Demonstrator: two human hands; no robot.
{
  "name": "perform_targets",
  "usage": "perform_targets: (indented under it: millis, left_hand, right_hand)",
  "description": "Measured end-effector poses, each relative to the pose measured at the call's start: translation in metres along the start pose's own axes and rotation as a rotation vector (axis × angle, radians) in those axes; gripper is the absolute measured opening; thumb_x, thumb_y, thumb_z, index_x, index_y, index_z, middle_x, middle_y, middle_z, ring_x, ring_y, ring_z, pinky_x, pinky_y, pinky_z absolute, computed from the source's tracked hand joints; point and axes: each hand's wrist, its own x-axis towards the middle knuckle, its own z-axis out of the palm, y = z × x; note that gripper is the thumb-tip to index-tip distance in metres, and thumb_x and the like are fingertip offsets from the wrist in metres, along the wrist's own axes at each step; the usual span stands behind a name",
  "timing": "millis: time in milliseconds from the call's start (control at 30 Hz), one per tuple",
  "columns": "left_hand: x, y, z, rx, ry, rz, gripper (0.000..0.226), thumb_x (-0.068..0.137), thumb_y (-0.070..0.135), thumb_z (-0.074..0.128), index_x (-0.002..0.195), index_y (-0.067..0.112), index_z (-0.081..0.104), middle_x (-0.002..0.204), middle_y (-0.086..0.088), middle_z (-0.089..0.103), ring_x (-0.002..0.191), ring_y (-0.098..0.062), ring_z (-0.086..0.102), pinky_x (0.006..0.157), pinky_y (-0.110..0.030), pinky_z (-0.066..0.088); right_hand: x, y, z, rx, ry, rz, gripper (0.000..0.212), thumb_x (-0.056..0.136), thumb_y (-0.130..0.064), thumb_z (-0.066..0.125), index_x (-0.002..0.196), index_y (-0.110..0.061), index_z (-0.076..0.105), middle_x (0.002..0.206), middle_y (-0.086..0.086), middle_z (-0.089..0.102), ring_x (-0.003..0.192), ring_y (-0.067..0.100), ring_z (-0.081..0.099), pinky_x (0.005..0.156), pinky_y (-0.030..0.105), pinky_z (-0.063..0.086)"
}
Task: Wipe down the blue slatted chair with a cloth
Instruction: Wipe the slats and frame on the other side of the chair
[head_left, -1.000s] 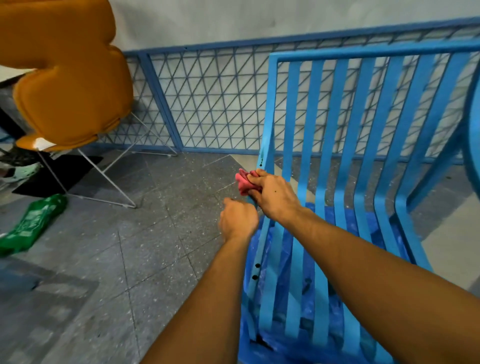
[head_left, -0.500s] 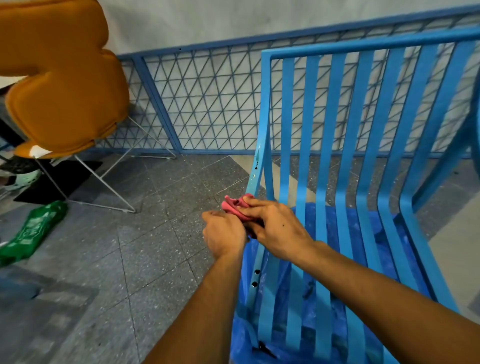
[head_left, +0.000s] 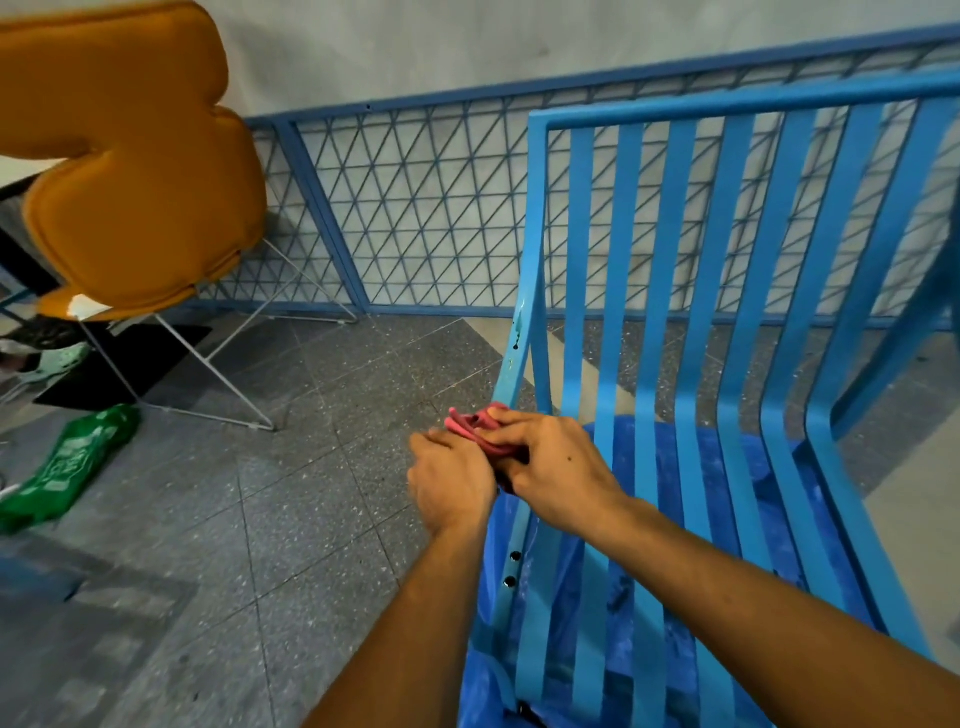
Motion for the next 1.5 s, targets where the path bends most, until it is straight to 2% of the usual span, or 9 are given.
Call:
perform_targets:
  millis: [100,200,367,533,633,867,1033,1400,1500]
  left_hand:
    - [-0.001,-0.002,0.0,0.055,-0.015,0.029,0.035,0.106,0.029,0.029,0.118,0.006,0.054,0.088,-0.008,0.055,0.082,-0.026,0.051,0.072,-0.04,0.038]
    - [0.0,-0.004,0.001,0.047,-0.045,0.065,0.034,0.105,0.03,0.028,0.117,0.009,0.052,0.1,-0.017,0.067,0.085,-0.035,0.068,0.079,-0.047,0.054]
    - [-0.002,-0.002,0.01,0.206,-0.143,0.234,0.039,0.102,0.052,0.029,0.114,0.022,0.051,0.09,-0.001,0.061,0.072,-0.019,0.05,0.07,-0.036,0.039]
    - [0.016,0.023,0.028,0.422,-0.338,0.379,0.05,0.093,0.057,0.039,0.123,0.019,0.051,0.115,-0.008,0.066,0.092,-0.029,0.061,0.075,-0.039,0.044]
    - [0.03,0.045,0.036,0.481,-0.359,0.439,0.045,0.087,0.051,0.051,0.116,0.017,0.059,0.11,-0.01,0.07,0.098,-0.035,0.067,0.076,-0.039,0.05]
    - [0.038,0.032,0.049,0.515,-0.272,0.463,0.034,0.095,0.05,0.042,0.09,0.018,0.052,0.072,0.002,0.052,0.064,-0.021,0.052,0.06,-0.033,0.041]
    - [0.042,0.031,0.053,0.496,-0.267,0.497,0.031,0.097,0.054,0.041,0.091,0.024,0.046,0.069,0.007,0.05,0.058,-0.01,0.051,0.051,-0.027,0.037]
    - [0.044,0.032,0.057,0.508,-0.279,0.483,0.04,0.092,0.061,0.035,0.088,0.024,0.048,0.071,0.006,0.056,0.059,-0.008,0.053,0.047,-0.026,0.032]
    - [0.042,0.035,0.057,0.447,-0.277,0.457,0.056,0.092,0.064,0.021,0.084,0.02,0.055,0.076,0.001,0.063,0.062,-0.013,0.056,0.059,-0.032,0.042]
  right_hand:
    - [0.021,0.003,-0.003,-0.075,0.043,0.033,0.046,0.086,-0.016,0.075,0.124,-0.038,0.066,0.138,-0.009,0.062,0.136,0.006,0.048,0.117,0.029,0.035]
    - [0.052,0.009,-0.012,-0.115,0.068,0.109,0.036,0.085,-0.021,0.076,0.117,-0.036,0.073,0.126,-0.008,0.07,0.123,0.013,0.06,0.103,0.023,0.043]
    - [0.096,0.016,-0.027,-0.173,0.092,0.201,0.028,0.086,-0.022,0.076,0.11,-0.036,0.076,0.108,-0.007,0.075,0.087,0.008,0.059,0.075,0.019,0.047]
    - [0.114,0.024,-0.037,-0.194,0.045,0.228,0.036,0.083,-0.023,0.079,0.117,-0.032,0.074,0.115,-0.006,0.073,0.103,0.014,0.066,0.087,0.029,0.056]
    - [0.117,0.028,-0.037,-0.235,0.039,0.199,0.036,0.084,-0.019,0.076,0.117,-0.033,0.074,0.113,-0.004,0.074,0.103,0.017,0.067,0.089,0.03,0.057]
    - [0.144,0.04,-0.039,-0.303,0.108,0.165,0.034,0.087,-0.023,0.075,0.12,-0.028,0.072,0.112,0.003,0.073,0.101,0.022,0.068,0.088,0.037,0.058]
    - [0.182,0.05,-0.05,-0.385,0.126,0.112,0.032,0.089,-0.022,0.071,0.12,-0.025,0.07,0.117,0.007,0.07,0.106,0.026,0.066,0.089,0.042,0.057]
    - [0.211,0.054,-0.064,-0.431,0.193,0.118,0.037,0.088,-0.024,0.073,0.125,-0.024,0.068,0.113,0.009,0.07,0.1,0.026,0.067,0.085,0.036,0.059]
    - [0.177,0.051,-0.055,-0.301,0.122,0.116,0.035,0.084,-0.026,0.078,0.118,-0.028,0.073,0.102,-0.004,0.072,0.092,0.013,0.069,0.073,0.013,0.056]
